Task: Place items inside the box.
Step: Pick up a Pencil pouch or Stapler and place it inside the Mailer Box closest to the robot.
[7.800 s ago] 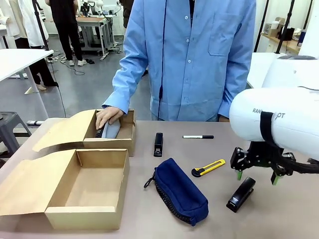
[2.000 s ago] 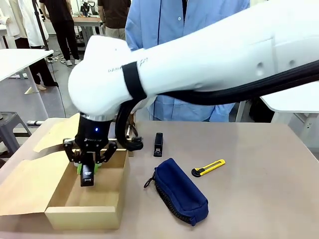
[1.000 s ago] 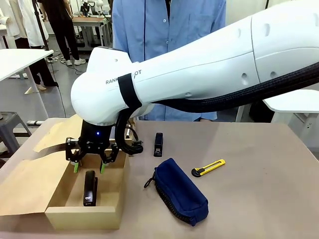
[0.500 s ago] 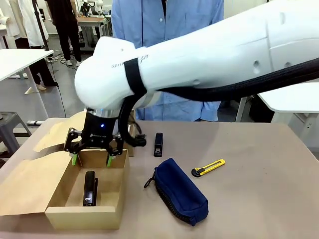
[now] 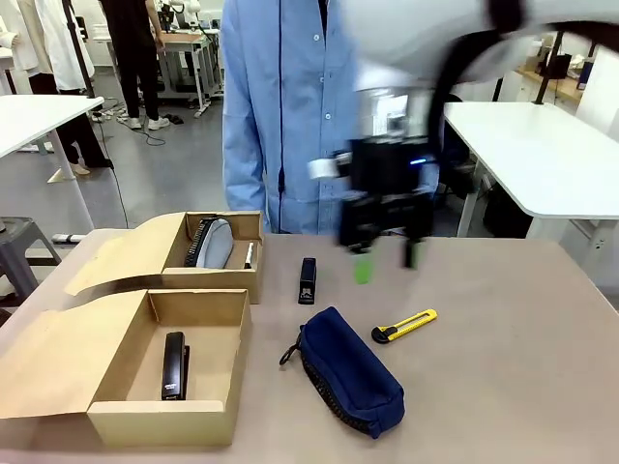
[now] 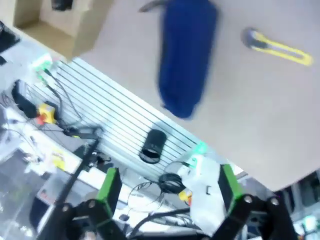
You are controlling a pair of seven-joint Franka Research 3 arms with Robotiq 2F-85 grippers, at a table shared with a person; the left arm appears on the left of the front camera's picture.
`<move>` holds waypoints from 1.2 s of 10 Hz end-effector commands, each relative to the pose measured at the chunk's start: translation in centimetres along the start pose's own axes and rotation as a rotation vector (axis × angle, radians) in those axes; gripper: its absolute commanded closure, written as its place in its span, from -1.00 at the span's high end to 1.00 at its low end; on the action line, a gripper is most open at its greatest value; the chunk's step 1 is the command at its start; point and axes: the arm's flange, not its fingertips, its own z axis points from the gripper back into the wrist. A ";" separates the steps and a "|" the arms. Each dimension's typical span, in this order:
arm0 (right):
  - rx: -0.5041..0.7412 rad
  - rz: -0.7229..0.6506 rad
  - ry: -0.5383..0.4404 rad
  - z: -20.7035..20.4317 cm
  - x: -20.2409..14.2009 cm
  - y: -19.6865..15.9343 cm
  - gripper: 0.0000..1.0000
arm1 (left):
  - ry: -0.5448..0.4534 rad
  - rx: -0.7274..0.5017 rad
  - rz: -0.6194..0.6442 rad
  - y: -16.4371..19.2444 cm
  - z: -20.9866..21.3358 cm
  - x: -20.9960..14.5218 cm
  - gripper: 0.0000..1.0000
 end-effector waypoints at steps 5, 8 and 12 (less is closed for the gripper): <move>0.560 -0.349 -0.419 -4.4 -19.6 -24.5 1.00 | -0.008 -0.021 -0.020 0.0 -0.1 -0.1 1.00; 0.933 -0.665 -0.716 -13.7 -29.6 -32.2 1.00 | -0.008 -0.021 -0.020 0.0 -0.1 -0.1 1.00; 0.807 -0.566 -0.526 -11.4 -28.3 -30.9 1.00 | -0.008 -0.021 -0.020 0.0 -0.1 -0.1 1.00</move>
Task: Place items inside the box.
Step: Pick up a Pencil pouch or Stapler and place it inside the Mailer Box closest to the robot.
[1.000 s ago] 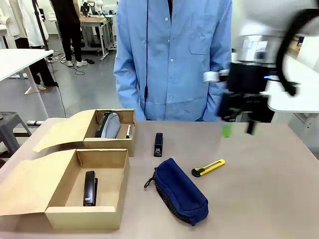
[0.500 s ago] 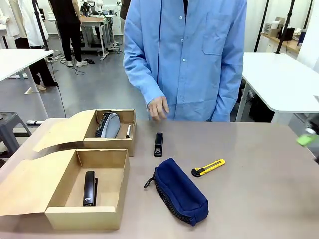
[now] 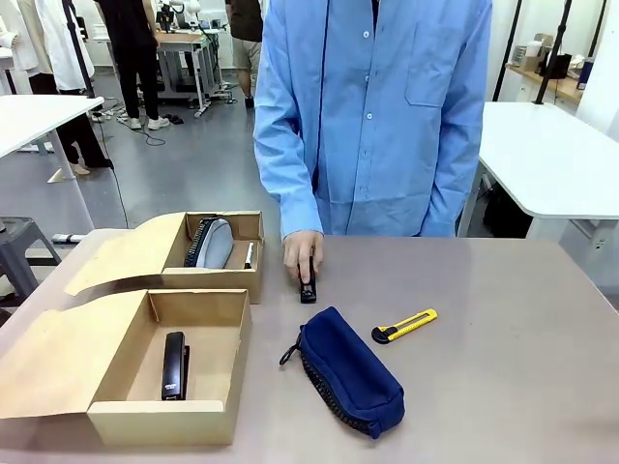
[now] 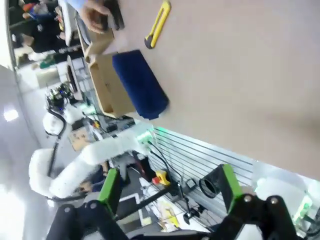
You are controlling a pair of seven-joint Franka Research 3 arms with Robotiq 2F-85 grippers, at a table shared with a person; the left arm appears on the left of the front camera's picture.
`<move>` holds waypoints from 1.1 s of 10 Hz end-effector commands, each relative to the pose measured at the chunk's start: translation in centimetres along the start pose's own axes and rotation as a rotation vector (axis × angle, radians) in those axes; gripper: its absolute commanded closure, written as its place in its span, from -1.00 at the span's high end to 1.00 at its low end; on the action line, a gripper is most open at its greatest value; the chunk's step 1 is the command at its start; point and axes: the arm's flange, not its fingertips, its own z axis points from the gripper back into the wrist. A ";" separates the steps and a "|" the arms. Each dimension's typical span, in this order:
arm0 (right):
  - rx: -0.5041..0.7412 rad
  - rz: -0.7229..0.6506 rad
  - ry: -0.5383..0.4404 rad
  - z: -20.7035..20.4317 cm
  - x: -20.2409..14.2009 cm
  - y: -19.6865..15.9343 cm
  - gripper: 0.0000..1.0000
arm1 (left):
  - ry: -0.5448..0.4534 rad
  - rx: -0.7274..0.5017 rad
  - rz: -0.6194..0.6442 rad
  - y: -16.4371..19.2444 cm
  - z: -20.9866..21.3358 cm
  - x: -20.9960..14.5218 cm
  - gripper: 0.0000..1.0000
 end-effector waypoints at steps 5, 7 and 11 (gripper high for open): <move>-0.025 0.045 0.022 -0.3 0.1 1.8 1.00 | -0.009 -0.022 -0.020 0.0 -0.1 -0.1 1.00; -0.025 0.045 0.022 -0.3 0.1 1.8 1.00 | -0.009 -0.022 -0.020 0.0 -0.1 -0.1 1.00; -0.025 0.045 0.022 -0.3 0.1 1.8 1.00 | -0.009 -0.022 -0.020 0.0 -0.1 -0.1 1.00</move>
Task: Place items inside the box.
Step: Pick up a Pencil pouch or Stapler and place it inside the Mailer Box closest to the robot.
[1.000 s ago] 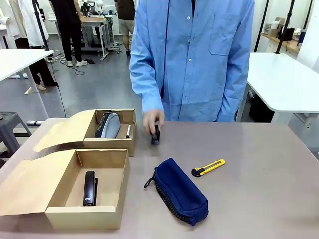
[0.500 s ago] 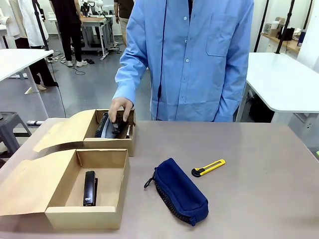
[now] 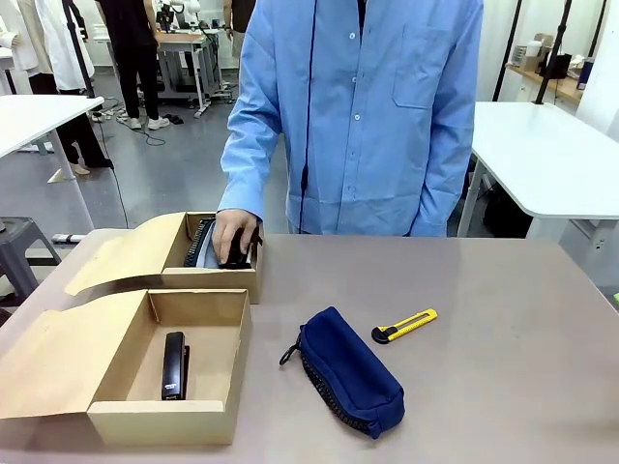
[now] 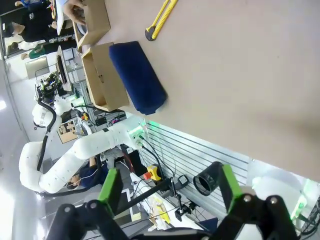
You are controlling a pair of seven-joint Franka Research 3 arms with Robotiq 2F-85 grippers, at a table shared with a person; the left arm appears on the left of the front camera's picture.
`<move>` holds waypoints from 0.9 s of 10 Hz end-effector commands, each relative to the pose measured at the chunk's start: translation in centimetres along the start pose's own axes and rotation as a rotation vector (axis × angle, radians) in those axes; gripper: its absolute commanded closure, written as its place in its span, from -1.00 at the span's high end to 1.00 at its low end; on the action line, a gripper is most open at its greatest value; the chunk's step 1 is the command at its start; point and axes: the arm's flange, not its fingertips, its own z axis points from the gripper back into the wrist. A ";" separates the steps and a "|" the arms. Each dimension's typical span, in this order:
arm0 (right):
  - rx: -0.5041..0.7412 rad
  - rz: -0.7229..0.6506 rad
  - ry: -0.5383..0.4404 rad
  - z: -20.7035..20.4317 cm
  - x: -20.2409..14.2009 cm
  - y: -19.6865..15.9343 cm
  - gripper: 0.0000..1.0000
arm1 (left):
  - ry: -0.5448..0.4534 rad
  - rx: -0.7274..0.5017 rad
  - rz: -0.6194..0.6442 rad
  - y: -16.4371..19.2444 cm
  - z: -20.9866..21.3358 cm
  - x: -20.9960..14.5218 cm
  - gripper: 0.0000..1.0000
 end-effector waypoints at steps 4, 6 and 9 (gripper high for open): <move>-0.070 0.053 -0.013 -2.0 1.3 3.5 1.00 | -0.009 -0.022 -0.020 0.0 -0.1 -0.1 1.00; -0.202 0.162 0.058 -6.1 2.8 10.7 1.00 | -0.009 -0.022 -0.020 0.0 -0.1 -0.1 1.00; -0.306 0.139 0.066 -7.2 3.1 12.6 1.00 | -0.009 -0.022 -0.020 0.0 -0.1 -0.1 1.00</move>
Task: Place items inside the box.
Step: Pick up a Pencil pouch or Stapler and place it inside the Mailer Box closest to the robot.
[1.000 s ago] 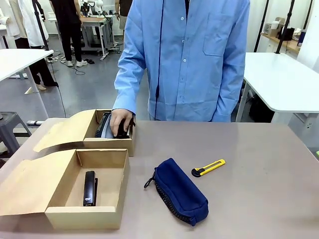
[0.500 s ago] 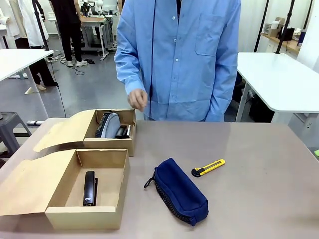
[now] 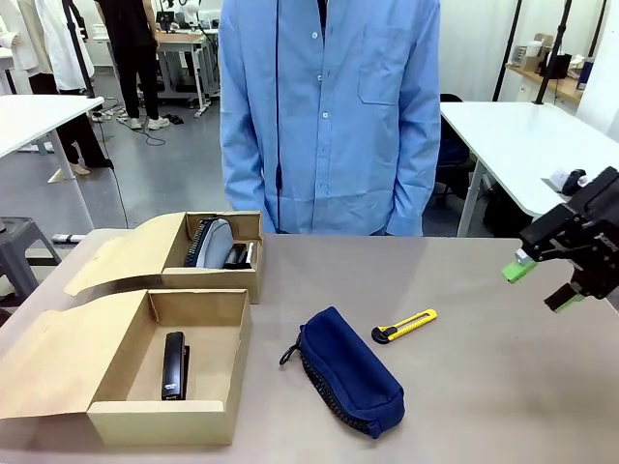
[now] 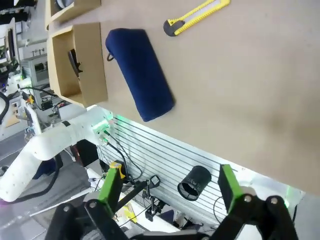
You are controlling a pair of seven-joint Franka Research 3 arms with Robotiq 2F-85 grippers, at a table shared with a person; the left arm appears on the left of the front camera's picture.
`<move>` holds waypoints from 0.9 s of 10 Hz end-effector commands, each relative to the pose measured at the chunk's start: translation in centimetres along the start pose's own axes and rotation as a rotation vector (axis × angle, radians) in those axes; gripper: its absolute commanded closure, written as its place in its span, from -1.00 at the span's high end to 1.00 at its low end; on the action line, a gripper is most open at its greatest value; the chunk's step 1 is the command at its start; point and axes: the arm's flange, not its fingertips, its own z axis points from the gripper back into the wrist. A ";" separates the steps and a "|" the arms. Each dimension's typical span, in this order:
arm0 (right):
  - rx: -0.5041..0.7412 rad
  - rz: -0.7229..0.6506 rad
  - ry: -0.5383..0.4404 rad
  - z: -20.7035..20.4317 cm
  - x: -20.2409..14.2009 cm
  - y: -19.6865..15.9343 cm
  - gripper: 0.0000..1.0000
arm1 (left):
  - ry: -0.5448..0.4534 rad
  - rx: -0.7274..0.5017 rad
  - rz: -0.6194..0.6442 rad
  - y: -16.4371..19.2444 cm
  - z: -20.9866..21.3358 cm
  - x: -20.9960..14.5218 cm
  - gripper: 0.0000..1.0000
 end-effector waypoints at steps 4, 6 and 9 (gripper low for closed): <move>0.094 -0.247 -0.149 2.5 -4.2 -5.2 1.00 | -0.010 -0.022 -0.020 0.0 0.0 -0.1 1.00; -0.050 -0.138 -0.126 -1.6 -4.3 5.8 1.00 | -0.010 -0.022 -0.020 0.0 0.0 -0.1 1.00; -0.289 -0.055 -0.021 -12.2 -1.5 18.3 1.00 | -0.010 -0.022 -0.020 0.0 0.0 -0.1 1.00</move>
